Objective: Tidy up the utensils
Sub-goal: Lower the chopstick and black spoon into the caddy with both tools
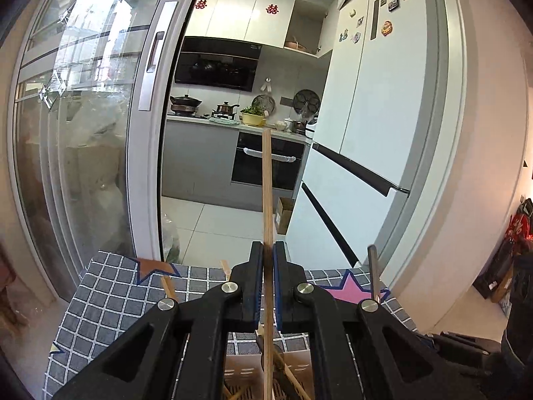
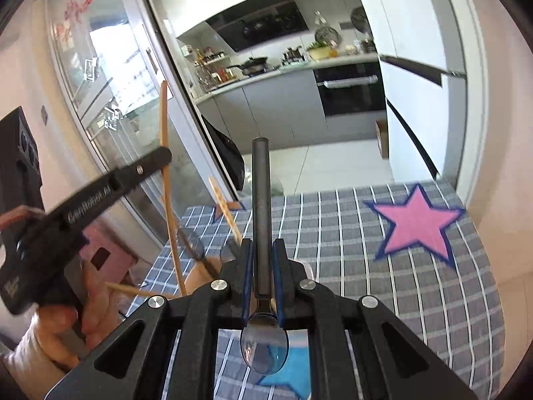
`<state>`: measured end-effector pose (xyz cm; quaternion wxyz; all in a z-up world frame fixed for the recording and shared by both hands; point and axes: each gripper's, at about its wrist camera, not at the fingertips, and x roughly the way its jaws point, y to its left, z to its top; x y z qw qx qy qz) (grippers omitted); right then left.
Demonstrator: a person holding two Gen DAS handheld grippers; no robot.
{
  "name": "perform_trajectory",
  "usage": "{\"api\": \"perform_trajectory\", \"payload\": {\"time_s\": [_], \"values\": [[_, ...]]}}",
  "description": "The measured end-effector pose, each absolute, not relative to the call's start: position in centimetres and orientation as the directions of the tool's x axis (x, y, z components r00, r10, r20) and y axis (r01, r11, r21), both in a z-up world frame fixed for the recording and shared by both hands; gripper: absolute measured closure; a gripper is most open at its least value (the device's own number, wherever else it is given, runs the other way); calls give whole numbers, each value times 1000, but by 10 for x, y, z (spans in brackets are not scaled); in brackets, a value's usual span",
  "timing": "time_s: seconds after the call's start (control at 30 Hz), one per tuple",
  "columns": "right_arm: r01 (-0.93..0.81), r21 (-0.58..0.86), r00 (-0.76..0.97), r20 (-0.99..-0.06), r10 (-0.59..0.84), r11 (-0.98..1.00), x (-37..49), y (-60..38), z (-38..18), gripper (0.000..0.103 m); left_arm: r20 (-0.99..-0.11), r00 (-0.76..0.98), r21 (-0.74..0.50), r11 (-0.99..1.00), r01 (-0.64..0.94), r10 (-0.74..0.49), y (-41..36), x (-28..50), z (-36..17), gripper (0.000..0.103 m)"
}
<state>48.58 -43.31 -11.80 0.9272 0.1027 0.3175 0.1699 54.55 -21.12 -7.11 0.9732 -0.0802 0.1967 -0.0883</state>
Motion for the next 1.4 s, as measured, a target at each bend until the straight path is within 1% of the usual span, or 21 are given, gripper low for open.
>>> {"api": "perform_trajectory", "payload": {"time_s": [0.17,0.4,0.43,0.47,0.53,0.8,0.9,0.97,1.03,1.27,1.37,1.4], "values": [[-257,252,774,-525,355,933,510,-418,-136,91,-372,912,-183,977,112,-174,-209,552,-90,66],[-276,135,798,-520,305,952,519,-397,-159,91,-383,917,-117,991,67,-108,-214,546,-116,66],[-279,127,802,-515,303,952,517,-396,-162,91,-388,916,-104,992,68,-104,-216,544,-119,66],[-280,126,802,-514,304,952,516,-396,-165,91,-383,921,-59,997,57,-75,-220,541,-122,66],[-279,137,797,-519,309,950,514,-397,-171,91,-368,927,-24,998,66,-70,-224,535,-123,66],[-313,112,777,-541,322,943,502,-395,-181,91,-439,889,-63,991,116,-132,-215,536,-122,66],[-334,106,753,-568,332,937,501,-392,-185,90,-461,875,-84,989,123,-148,-209,536,-122,66],[-335,127,737,-582,344,934,501,-394,-186,89,-469,869,-91,988,126,-154,-207,535,-121,66],[-327,170,715,-599,361,930,502,-397,-186,86,-470,870,-98,988,117,-149,-203,533,-119,66],[-268,259,711,-597,371,928,492,-415,-178,77,-489,861,-125,988,90,-140,-189,532,-113,66],[-247,270,728,-583,362,931,481,-421,-168,68,-487,862,-123,988,91,-141,-189,530,-110,66],[-242,272,732,-578,359,931,477,-423,-165,60,-490,861,-119,989,92,-139,-190,530,-110,66]]}}
